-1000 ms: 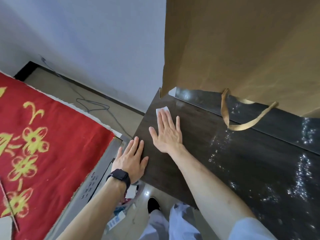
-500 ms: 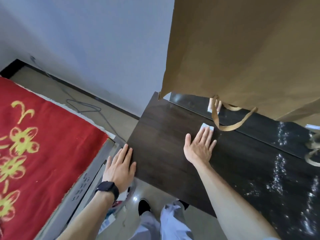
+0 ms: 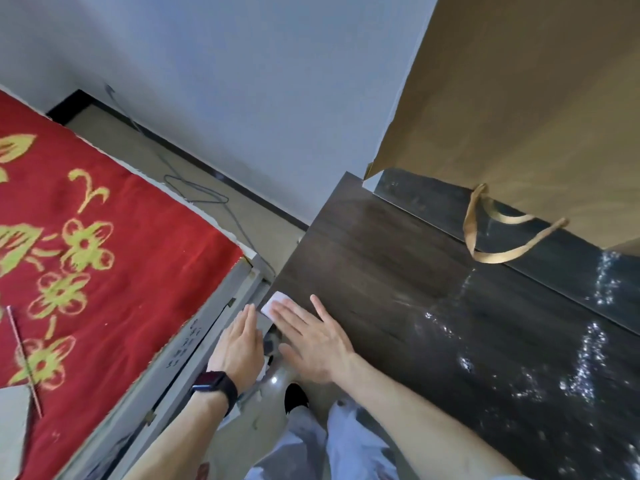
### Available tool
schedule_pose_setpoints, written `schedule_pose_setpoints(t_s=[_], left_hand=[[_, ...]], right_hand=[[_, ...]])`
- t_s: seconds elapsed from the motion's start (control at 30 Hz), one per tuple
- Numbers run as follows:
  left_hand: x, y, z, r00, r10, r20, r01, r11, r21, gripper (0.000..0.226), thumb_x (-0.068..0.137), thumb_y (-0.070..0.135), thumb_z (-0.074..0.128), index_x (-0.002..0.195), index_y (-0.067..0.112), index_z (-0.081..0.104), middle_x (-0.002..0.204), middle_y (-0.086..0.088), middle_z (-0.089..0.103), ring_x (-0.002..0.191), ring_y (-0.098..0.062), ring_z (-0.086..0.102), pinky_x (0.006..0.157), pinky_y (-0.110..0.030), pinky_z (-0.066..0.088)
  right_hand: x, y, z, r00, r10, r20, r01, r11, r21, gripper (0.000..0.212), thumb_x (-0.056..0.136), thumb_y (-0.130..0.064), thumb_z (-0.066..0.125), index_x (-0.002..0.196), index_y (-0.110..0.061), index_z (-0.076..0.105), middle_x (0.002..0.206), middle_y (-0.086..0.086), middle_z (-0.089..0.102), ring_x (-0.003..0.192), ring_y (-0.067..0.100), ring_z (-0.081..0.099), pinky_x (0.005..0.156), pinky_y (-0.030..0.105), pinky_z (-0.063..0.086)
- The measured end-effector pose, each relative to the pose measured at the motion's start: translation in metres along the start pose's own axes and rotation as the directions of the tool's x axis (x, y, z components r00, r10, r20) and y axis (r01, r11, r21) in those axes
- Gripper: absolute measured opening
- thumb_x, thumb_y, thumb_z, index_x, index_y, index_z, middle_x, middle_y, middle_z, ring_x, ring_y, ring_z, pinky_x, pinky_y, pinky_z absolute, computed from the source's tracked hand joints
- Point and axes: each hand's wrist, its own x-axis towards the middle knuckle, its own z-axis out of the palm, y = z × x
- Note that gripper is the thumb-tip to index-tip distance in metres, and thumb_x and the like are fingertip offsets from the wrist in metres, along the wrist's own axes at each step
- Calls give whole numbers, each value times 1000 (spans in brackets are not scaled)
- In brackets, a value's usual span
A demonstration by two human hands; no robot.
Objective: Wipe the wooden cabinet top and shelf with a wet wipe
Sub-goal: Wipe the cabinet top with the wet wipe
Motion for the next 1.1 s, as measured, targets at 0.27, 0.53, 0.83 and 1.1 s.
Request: schedule_pose_setpoints(t_s=[0.27,0.53,0.83,1.1], left_hand=[[1,29,8,946,305,113,-325,874,361,59,106,42,20,159,32,-6,163,10,-19,151,-14,-18,125,-46,-4],[9,52,30,950,281,136,-311,879,361,60,105,38,20,160,24,0,167,5,-10,152,-14,-14,124,-48,3],[11,54,16,938,286,196,-342,853,394,60,105,41,19,160,27,-1,167,8,-8,155,-16,-6,124,-50,7],[4,23,-9,978,195,78,-210,926,314,68,101,17,36,161,22,4,168,7,-2,154,-13,-2,125,-44,6]], right_hand=[[-81,115,-14,393,917,-67,-895,398,203,70,102,-49,12,156,-8,-2,166,8,0,153,18,-6,122,55,5],[-44,11,5,760,633,-151,-602,772,203,77,101,-53,19,155,1,6,164,20,0,153,28,-5,123,48,10],[-149,99,0,113,993,-26,-940,115,322,79,98,-56,13,155,0,8,164,17,7,153,27,1,121,55,12],[-33,15,-4,581,807,-107,-739,578,345,74,101,-53,18,156,-5,9,166,10,0,153,20,-9,123,52,3]])
